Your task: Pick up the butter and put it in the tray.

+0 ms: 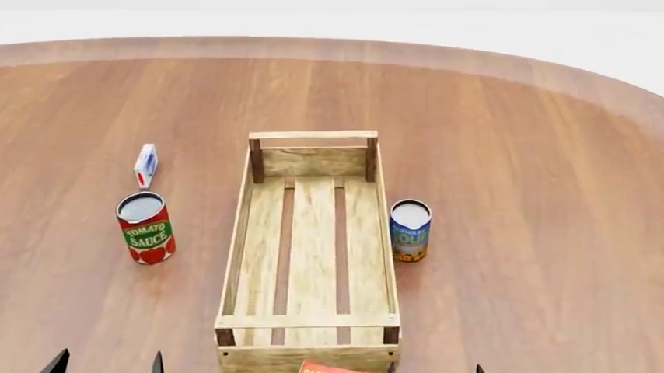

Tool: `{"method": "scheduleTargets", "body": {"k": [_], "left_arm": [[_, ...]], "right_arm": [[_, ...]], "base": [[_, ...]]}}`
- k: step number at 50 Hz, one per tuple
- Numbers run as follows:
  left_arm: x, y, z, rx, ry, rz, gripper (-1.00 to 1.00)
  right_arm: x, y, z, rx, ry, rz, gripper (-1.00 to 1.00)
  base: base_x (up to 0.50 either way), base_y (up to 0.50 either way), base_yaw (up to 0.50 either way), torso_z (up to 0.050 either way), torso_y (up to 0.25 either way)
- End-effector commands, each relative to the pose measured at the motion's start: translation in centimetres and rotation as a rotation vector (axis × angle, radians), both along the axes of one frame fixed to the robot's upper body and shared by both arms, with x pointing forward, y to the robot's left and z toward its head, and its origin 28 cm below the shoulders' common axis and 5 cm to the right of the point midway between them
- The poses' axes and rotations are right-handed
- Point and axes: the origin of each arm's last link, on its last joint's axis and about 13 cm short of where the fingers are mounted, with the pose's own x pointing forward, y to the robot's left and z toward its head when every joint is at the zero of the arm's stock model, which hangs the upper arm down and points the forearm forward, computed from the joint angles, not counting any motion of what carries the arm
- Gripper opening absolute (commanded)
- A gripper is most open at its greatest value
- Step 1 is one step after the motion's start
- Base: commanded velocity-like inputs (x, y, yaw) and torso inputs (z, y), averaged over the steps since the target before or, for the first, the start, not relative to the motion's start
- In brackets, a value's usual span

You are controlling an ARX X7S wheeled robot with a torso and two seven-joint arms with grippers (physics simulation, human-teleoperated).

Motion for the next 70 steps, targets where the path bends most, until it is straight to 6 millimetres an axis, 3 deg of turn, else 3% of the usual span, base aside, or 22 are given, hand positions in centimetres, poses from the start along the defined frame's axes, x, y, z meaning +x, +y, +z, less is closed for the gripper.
{"method": "scheduleTargets", "body": {"k": [1,14,29,35,41,48,52,55,59,63,70], "left_arm": [[0.0,0.0,0.0,0.003,-0.001,0.002,1.00],[-0.1,0.0,-0.1,0.004,0.002,0.002,1.00],[0.0,0.0,-0.1,0.002,0.006,0.004,1.00],[0.0,0.0,-0.2,0.001,0.011,0.007,1.00],[0.0,0.0,-0.1,0.000,0.009,0.010,1.00],[0.2,0.0,-0.1,-0.004,0.006,0.011,1.00],[0.2,0.0,0.0,-0.006,0.003,0.014,1.00],[0.3,0.0,0.0,-0.007,0.001,0.013,1.00],[0.3,-0.1,0.0,-0.005,-0.001,0.010,1.00],[0.3,-0.1,0.1,-0.005,-0.003,0.010,1.00],[0.3,-0.1,0.1,-0.005,-0.004,0.008,1.00]], "right_arm": [[-0.1,0.0,-0.1,-0.002,0.003,0.003,1.00],[0.0,0.0,-0.2,0.007,0.013,0.003,1.00],[0.1,0.1,-0.1,0.025,0.029,-0.007,1.00],[0.5,-0.1,0.8,0.067,0.068,0.026,1.00],[1.7,-0.5,4.1,0.057,0.020,0.026,1.00],[2.6,-1.1,9.4,0.080,0.084,0.077,1.00],[3.6,-1.2,14.0,0.041,0.075,0.085,1.00],[4.1,-1.2,15.6,0.004,0.068,0.088,1.00],[5.4,-1.8,19.3,0.025,0.047,0.097,1.00],[6.4,-2.1,20.4,0.016,0.047,0.048,1.00],[6.2,-2.2,20.4,-0.016,0.057,0.050,1.00]], "base": [[0.50,-0.02,0.00,0.000,0.000],[0.50,-0.02,0.00,0.000,0.001],[0.00,0.00,0.00,0.000,0.000],[0.00,0.00,0.00,0.000,0.000],[0.00,0.00,0.00,0.000,0.000],[0.00,0.00,0.00,0.000,0.000],[0.00,0.00,0.00,0.000,0.000],[0.00,0.00,0.00,0.000,0.000],[0.00,0.00,0.00,0.000,0.000],[0.00,0.00,0.00,0.000,0.000],[0.00,0.00,0.00,0.000,0.000]]}}
